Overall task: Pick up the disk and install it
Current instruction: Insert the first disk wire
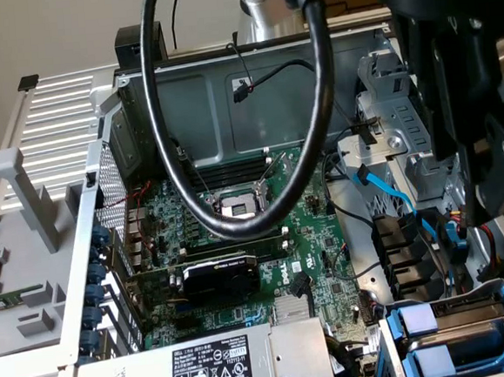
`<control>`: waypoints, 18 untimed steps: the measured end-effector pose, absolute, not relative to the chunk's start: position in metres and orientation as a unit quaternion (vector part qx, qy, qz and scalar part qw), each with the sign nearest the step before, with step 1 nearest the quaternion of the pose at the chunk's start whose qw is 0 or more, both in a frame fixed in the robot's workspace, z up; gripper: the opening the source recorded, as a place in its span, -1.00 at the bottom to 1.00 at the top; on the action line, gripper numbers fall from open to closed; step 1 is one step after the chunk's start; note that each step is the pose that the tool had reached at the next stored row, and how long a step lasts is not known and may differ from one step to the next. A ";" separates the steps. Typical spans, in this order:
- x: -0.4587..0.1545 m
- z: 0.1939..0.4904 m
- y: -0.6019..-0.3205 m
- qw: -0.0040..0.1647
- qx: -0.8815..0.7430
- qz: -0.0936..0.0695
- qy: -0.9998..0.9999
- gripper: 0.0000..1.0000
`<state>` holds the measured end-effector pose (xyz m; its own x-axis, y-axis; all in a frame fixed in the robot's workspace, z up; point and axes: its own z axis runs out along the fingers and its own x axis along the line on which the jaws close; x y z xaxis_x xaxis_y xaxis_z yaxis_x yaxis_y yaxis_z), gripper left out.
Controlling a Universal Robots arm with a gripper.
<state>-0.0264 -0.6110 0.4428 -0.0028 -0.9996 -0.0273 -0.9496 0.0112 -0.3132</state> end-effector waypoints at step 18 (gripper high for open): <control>-0.008 0.451 -0.603 0.096 -0.699 -0.085 0.704 0.03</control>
